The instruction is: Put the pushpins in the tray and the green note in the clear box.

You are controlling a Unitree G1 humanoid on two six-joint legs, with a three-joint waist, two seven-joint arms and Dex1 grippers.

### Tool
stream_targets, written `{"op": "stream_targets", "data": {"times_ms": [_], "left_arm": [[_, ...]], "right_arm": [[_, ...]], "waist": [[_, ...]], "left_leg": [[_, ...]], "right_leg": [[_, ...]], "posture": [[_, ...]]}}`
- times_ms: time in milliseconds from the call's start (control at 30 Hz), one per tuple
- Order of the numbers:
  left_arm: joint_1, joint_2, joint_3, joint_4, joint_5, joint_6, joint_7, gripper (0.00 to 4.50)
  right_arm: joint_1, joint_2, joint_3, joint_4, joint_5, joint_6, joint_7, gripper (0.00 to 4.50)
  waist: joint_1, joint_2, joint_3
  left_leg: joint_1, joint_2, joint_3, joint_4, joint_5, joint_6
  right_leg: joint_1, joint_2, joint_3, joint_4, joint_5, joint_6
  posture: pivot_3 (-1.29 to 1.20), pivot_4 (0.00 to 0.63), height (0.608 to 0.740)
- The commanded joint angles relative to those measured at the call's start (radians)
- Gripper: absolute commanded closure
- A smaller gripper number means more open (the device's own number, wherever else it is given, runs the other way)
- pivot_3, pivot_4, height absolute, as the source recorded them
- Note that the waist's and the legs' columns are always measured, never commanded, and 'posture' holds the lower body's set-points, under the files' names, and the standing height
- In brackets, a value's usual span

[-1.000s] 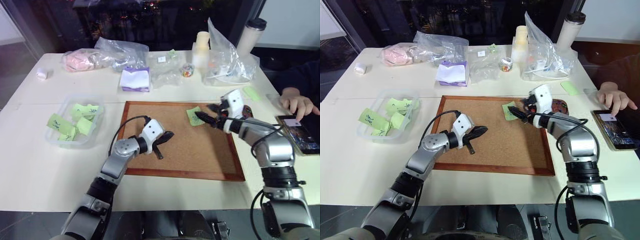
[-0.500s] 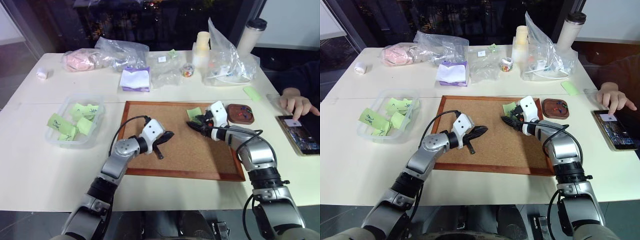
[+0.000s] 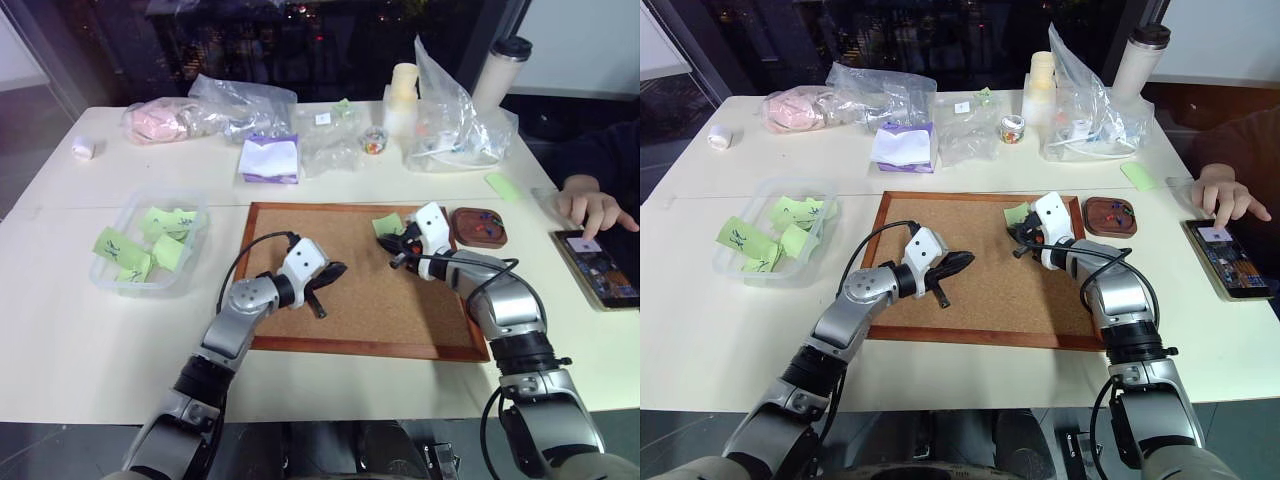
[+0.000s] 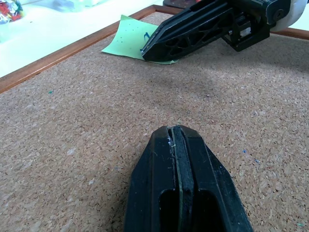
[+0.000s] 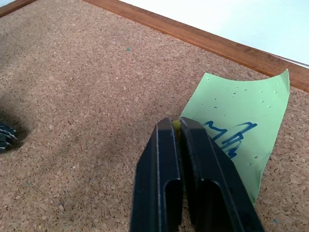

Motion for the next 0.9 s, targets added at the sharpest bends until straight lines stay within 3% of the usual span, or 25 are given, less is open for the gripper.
{"op": "stream_targets", "data": {"times_ms": [33,467,733,833,900], "left_arm": [[0.046,0.01,0.003,0.072,0.018,0.058,0.023,4.5],[0.051,-0.012,0.019,0.154,0.026,0.019,0.059,4.5],[-0.145,-0.202,0.284,0.044,-0.29,0.299,0.181,4.5],[-0.196,-0.232,0.322,0.039,-0.358,0.392,0.191,3.55],[-0.226,-0.258,0.367,0.048,-0.422,0.458,0.208,2.59]], "right_arm": [[-0.034,-0.005,-0.026,-0.063,0.019,0.005,0.005,4.38],[-0.044,-0.072,-0.079,-0.248,0.059,0.105,0.008,4.38],[0.088,-0.162,-0.07,-0.517,0.103,0.219,0.038,4.38],[0.113,-0.179,-0.064,-0.587,0.106,0.25,0.027,4.5],[0.11,-0.183,-0.069,-0.618,0.115,0.269,0.021,4.5]], "waist": [[0.0,0.0,0.0],[0.002,0.0,-0.005],[0.006,-0.005,-0.001],[0.006,-0.006,-0.001],[0.007,-0.007,-0.001]], "left_leg": [[0.0,0.0,0.0,0.0,0.0,0.0],[0.004,-0.001,-0.001,0.0,0.0,0.0],[-0.004,-0.002,-0.003,0.001,0.0,0.0],[-0.013,-0.002,-0.004,0.001,0.0,0.0],[-0.02,-0.002,-0.004,0.002,0.001,-0.002]], "right_leg": [[0.0,0.0,0.0,0.0,0.0,0.0],[0.004,0.0,0.0,0.0,0.0,0.0],[-0.002,-0.001,-0.001,0.0,0.001,0.001],[-0.01,-0.001,-0.001,-0.001,0.001,0.002],[-0.017,-0.001,-0.001,-0.001,0.001,0.002]], "posture": [[0.0,0.15,0.74],[0.0,0.15,0.74],[0.0,0.15,0.74],[0.0,0.15,0.74],[0.0,0.15,0.74]]}}
